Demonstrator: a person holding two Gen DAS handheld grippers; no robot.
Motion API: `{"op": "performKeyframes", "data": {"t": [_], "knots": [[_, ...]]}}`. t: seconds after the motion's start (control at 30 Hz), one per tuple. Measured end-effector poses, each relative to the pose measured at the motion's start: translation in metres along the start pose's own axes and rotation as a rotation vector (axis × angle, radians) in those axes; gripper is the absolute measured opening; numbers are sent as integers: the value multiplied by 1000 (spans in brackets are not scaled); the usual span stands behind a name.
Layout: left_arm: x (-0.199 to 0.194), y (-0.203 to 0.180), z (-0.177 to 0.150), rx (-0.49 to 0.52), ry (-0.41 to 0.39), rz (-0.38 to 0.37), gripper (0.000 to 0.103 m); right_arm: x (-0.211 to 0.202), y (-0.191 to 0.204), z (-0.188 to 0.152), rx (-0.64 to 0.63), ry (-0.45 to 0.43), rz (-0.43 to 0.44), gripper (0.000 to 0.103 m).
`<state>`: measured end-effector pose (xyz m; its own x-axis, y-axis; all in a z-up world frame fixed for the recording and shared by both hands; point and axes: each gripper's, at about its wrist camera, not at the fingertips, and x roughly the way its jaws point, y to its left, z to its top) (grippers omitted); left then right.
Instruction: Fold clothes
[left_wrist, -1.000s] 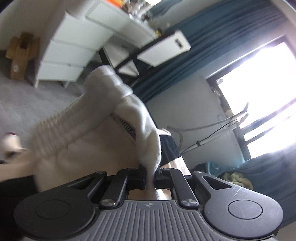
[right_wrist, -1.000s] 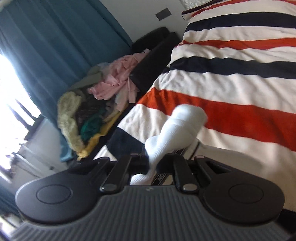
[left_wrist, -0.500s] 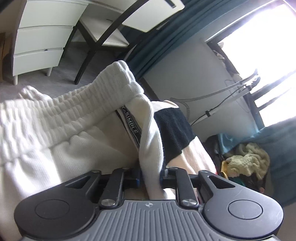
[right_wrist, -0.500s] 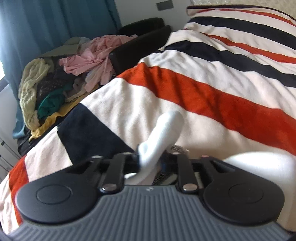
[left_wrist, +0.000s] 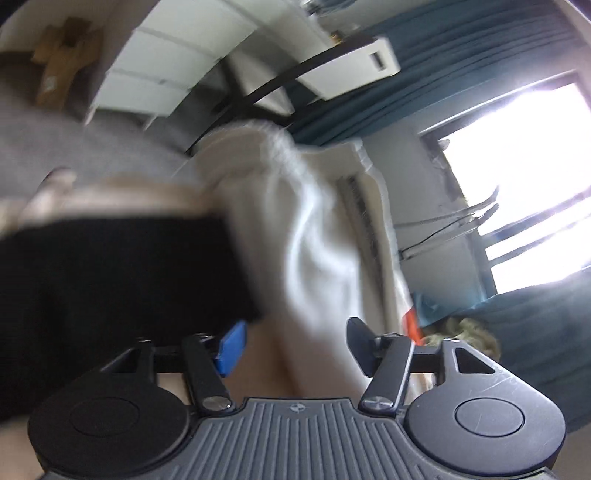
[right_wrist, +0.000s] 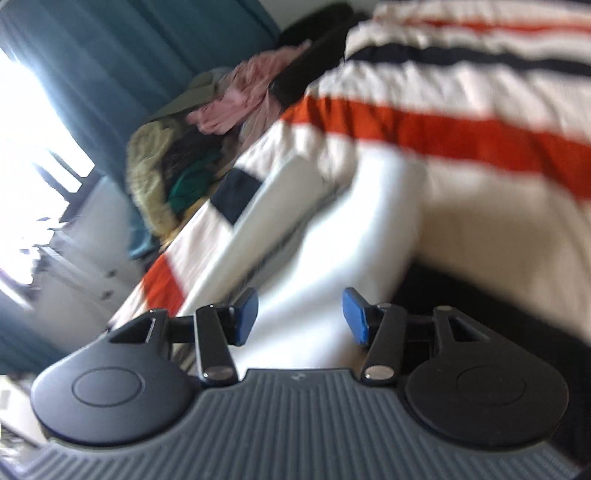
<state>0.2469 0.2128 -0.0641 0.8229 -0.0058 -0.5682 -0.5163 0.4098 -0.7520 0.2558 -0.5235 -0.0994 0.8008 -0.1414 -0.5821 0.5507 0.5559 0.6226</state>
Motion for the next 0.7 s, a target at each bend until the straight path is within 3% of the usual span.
{"op": "performKeyframes", "data": {"t": [0.1, 0.2, 0.27, 0.3, 0.43, 0.5, 0.53, 0.57, 0.67, 0.7], "knots": [[-2, 6, -2, -59, 55, -68, 63, -6, -27, -18, 84, 90, 74, 55], [0, 13, 0, -78, 13, -116, 68, 9, -41, -23, 171, 138, 126, 55], [8, 25, 4, -133, -24, -231, 77, 21, -48, -24, 217, 156, 167, 58], [15, 31, 7, -165, -23, -262, 77, 27, -51, -25, 240, 165, 187, 60], [36, 28, 20, -154, -30, -270, 72, 52, -64, -24, 324, 178, 259, 59], [41, 19, 26, -88, -56, -243, 65, 64, -62, -19, 317, 138, 265, 57], [43, 15, 29, -53, -73, -225, 48, 70, -62, -16, 314, 118, 268, 57], [45, 11, 31, -22, -90, -209, 24, 75, -61, -13, 308, 97, 267, 56], [43, 2, 37, 44, -134, -193, 14, 82, -59, -3, 280, 1, 220, 44], [40, 0, 37, 51, -142, -186, 13, 85, -60, -1, 275, -8, 214, 30]]}}
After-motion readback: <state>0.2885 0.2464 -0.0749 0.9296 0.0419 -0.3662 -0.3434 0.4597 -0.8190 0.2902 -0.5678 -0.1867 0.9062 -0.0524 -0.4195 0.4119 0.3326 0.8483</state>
